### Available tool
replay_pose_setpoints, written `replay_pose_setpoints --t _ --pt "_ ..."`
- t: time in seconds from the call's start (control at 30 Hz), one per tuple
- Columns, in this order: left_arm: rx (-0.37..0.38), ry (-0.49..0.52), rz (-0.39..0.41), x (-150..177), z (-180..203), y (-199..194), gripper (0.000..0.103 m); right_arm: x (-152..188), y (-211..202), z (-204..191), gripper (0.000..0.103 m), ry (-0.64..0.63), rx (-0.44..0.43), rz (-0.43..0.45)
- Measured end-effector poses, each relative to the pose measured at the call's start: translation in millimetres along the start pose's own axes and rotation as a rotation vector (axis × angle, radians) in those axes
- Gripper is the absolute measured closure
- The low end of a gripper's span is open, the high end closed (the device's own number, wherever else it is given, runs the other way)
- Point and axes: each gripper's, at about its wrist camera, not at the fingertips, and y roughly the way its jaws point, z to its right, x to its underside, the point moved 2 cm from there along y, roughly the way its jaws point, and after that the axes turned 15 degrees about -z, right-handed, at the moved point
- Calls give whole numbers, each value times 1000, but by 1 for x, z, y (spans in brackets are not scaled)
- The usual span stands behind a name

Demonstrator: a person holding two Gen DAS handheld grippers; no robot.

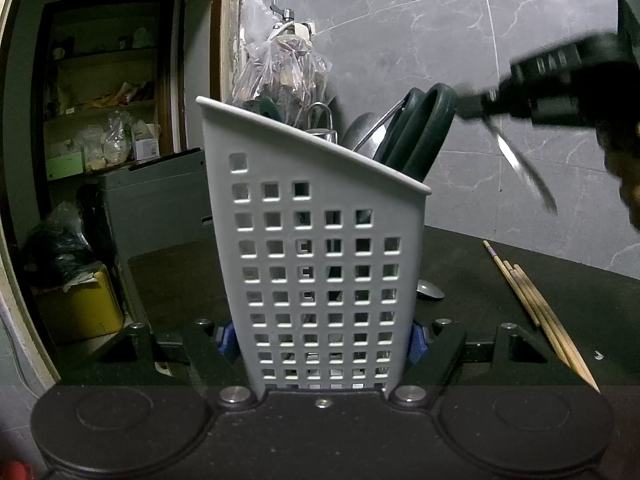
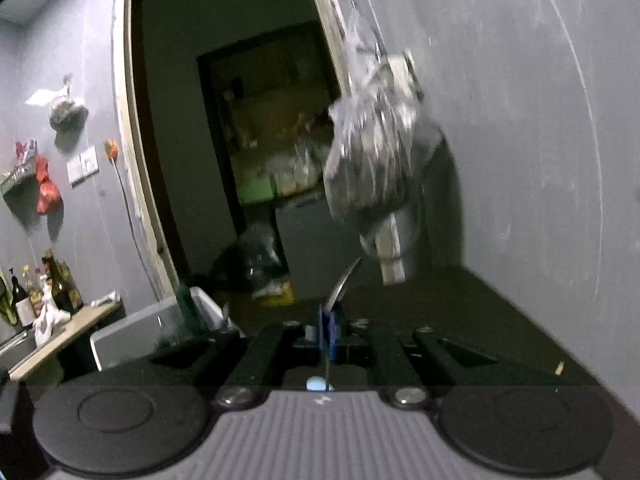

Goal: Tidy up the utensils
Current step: 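Raise the spoon above the basket rim with the right tool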

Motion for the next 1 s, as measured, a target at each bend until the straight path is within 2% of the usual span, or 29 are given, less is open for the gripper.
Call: replay_pose_setpoints --t 0.3,0.57,0.73,0.87,1.0 --pt "0 0 0 0 0 0 27 -29 -20 -24 99 -36 -46 175" --pt "0 0 0 0 0 0 27 -52 -19 -60 99 -81 -195 271" --pt "0 0 0 0 0 0 27 -56 1 -85 99 -142 -295 252" --pt "0 0 0 0 0 0 27 -50 26 -96 99 -187 -330 207" --pt "0 1 1 0 0 0 27 -41 48 -94 99 -175 -364 145"
